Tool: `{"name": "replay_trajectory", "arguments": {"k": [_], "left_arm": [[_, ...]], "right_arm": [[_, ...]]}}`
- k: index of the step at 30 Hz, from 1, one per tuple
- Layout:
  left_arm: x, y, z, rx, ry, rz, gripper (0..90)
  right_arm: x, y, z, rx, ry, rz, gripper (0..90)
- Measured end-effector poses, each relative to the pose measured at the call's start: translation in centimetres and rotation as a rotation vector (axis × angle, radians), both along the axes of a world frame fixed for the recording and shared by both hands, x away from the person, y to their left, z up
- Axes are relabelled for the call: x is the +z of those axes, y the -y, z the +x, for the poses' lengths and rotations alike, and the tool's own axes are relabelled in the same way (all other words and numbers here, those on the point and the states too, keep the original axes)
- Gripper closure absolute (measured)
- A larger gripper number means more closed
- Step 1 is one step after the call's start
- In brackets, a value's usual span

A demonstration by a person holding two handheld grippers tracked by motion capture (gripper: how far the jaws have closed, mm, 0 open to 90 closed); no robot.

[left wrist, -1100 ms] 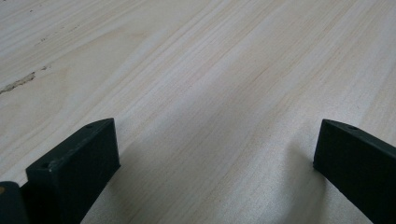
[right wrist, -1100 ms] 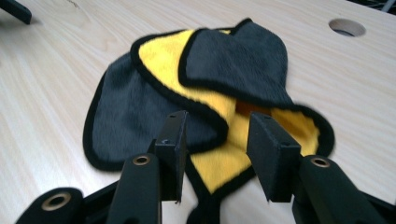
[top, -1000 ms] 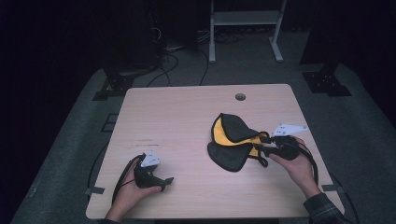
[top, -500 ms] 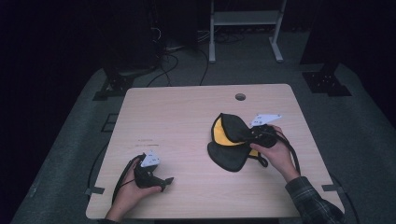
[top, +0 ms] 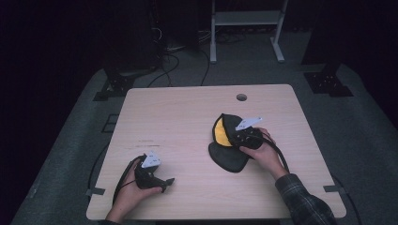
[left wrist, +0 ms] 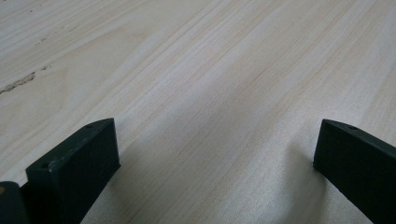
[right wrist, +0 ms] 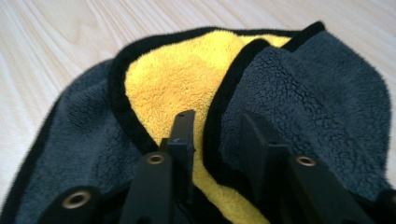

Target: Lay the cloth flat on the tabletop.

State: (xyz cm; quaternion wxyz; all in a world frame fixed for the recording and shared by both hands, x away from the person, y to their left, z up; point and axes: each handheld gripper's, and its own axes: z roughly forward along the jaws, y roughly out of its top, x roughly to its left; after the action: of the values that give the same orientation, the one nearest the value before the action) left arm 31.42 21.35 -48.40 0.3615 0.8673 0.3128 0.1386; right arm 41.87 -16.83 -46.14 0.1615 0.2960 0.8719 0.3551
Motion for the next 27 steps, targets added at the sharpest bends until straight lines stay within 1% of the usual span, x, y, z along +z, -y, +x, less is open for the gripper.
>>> {"name": "replay_trajectory", "arguments": {"k": [1, 3, 5, 7, 9, 10, 11, 14, 17, 19, 21, 22, 23, 24, 25, 26, 27], "left_arm": [[0.0, 0.0, 0.0, 0.0, 0.0, 0.0, 0.0], [0.0, 0.0, 0.0, 0.0, 0.0, 0.0, 0.0], [0.0, 0.0, 0.0, 0.0, 0.0, 0.0, 0.0], [0.0, 0.0, 0.0, 0.0, 0.0, 0.0, 0.0], [0.0, 0.0, 0.0, 0.0, 0.0, 0.0, 0.0], [0.0, 0.0, 0.0, 0.0, 0.0, 0.0, 0.0], [0.0, 0.0, 0.0, 0.0, 0.0, 0.0, 0.0], [0.0, 0.0, 0.0, 0.0, 0.0, 0.0, 0.0], [0.0, 0.0, 0.0, 0.0, 0.0, 0.0, 0.0], [0.0, 0.0, 0.0, 0.0, 0.0, 0.0, 0.0], [0.0, 0.0, 0.0, 0.0, 0.0, 0.001, 0.0], [0.0, 0.0, 0.0, 0.0, 0.0, 0.0, 0.0], [0.0, 0.0, 0.0, 0.0, 0.0, 0.001, 0.0], [0.0, 0.0, 0.0, 0.0, 0.0, 0.001, 0.0], [0.0, 0.0, 0.0, 0.0, 0.0, 0.0, 0.0], [0.0, 0.0, 0.0, 0.0, 0.0, 0.001, 0.0], [0.0, 0.0, 0.0, 0.0, 0.0, 0.0, 0.0]], "right_arm": [[-0.1, -0.1, 0.0, -0.003, -0.002, -0.007, 69.9], [-0.2, 0.0, 0.1, -0.008, -0.011, -0.001, 77.4], [-0.2, 0.1, 0.2, -0.014, -0.023, 0.007, 81.0], [0.0, 0.3, 0.2, -0.026, -0.031, 0.021, 82.9], [0.1, 0.3, 0.1, -0.029, -0.029, 0.025, 83.1], [0.3, 0.3, 0.1, -0.026, -0.021, 0.026, 83.2], [0.6, 0.4, 0.0, -0.036, -0.026, 0.035, 83.4], [1.4, 0.7, 0.0, -0.038, -0.011, 0.064, 83.5], [2.8, 1.2, 0.2, -0.055, 0.026, 0.085, 83.6], [3.8, 2.0, 0.6, -0.087, 0.052, 0.101, 83.7], [4.4, 2.8, 1.2, -0.122, 0.065, 0.119, 83.8], [4.5, 3.1, 1.4, -0.137, 0.065, 0.121, 83.8], [4.9, 4.2, 2.2, -0.179, 0.069, 0.124, 83.8], [4.9, 4.2, 2.2, -0.179, 0.069, 0.124, 83.8], [5.0, 5.1, 2.9, -0.211, 0.067, 0.126, 83.8], [5.0, 5.1, 2.9, -0.211, 0.067, 0.126, 83.8], [5.1, 5.8, 3.5, -0.234, 0.069, 0.126, 83.8]]}}
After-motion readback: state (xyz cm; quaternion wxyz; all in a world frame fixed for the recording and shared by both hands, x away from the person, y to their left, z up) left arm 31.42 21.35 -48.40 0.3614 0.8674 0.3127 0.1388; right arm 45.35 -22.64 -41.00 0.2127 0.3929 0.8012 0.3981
